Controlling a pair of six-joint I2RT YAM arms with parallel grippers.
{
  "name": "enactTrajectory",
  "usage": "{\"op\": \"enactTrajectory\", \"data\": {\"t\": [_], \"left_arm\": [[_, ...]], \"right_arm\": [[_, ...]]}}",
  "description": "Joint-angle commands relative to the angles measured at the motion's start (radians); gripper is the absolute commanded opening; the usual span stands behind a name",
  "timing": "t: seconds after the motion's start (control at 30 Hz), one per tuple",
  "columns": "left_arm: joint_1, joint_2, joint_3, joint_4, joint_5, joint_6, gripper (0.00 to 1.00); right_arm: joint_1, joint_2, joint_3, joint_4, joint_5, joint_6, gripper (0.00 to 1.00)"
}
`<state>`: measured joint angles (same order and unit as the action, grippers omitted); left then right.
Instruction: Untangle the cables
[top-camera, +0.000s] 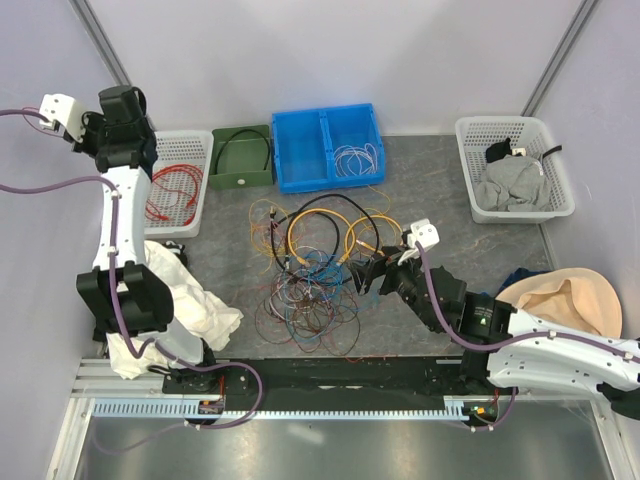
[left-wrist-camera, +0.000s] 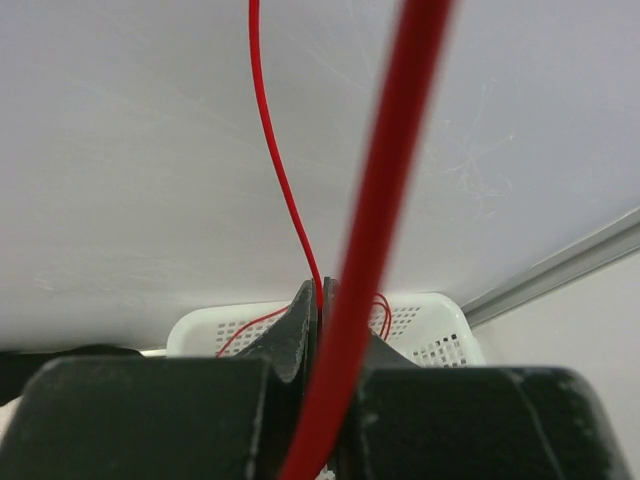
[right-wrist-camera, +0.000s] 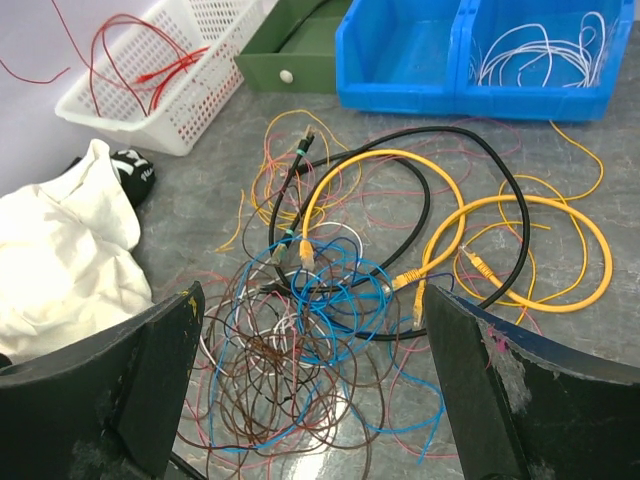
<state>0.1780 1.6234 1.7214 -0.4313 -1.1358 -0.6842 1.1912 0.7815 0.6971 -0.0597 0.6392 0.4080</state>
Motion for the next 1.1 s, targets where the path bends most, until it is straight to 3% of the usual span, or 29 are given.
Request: {"op": "enactTrajectory", "data": {"t": [0.0, 0.1, 0.13, 0.17, 0.23, 0.3, 0.5, 0.6, 0.73, 0.9, 1.0, 1.07], "left_arm": [[0.011, 0.007, -0.049, 0.028, 0.014, -0.090, 0.02], [0.011, 0.004, -0.164, 0.025, 0.086, -0.141, 0.02], [0.011, 0.009, -0.211, 0.017, 0.106, -0.165, 0.06], [0.012, 0.025, -0.229, 0.009, 0.152, -0.178, 0.15], [0.023, 0.058, -0.238, -0.041, 0.203, -0.207, 0.50], [0.034, 0.121, -0.218, -0.079, 0.289, -0.206, 0.70], [0.041, 0.167, -0.131, -0.188, 0.517, -0.138, 0.94], [0.043, 0.127, -0.141, -0.196, 0.692, -0.121, 0.99], [0.037, 0.055, -0.189, -0.196, 0.960, -0.103, 0.99], [-0.034, -0.118, -0.305, -0.127, 1.048, -0.097, 0.99], [-0.159, -0.285, -0.446, -0.005, 1.091, -0.042, 0.99], [-0.311, -0.403, -0.575, 0.136, 1.091, -0.014, 1.00]], "right_arm": [[-0.001, 0.009, -0.005, 0.047, -0.003, 0.012, 0.98], [-0.001, -0.001, -0.010, 0.049, 0.004, 0.003, 0.98], [-0.001, -0.005, -0.011, 0.047, 0.007, 0.003, 0.98], [-0.001, -0.010, -0.013, 0.044, 0.010, 0.005, 0.98], [-0.001, -0.025, -0.016, 0.034, 0.011, 0.006, 0.98], [-0.001, -0.033, -0.015, 0.021, 0.017, 0.012, 0.98], [0.001, -0.056, -0.022, 0.006, 0.039, 0.025, 0.98], [-0.001, -0.047, -0.024, 0.009, 0.037, 0.028, 0.98], [-0.001, -0.031, -0.019, 0.014, 0.025, 0.032, 0.98], [-0.001, -0.024, -0.042, 0.014, 0.024, 0.048, 0.98], [-0.001, -0.010, -0.060, 0.012, 0.039, 0.057, 0.98], [-0.001, -0.001, -0.064, 0.008, 0.050, 0.060, 0.98]]}}
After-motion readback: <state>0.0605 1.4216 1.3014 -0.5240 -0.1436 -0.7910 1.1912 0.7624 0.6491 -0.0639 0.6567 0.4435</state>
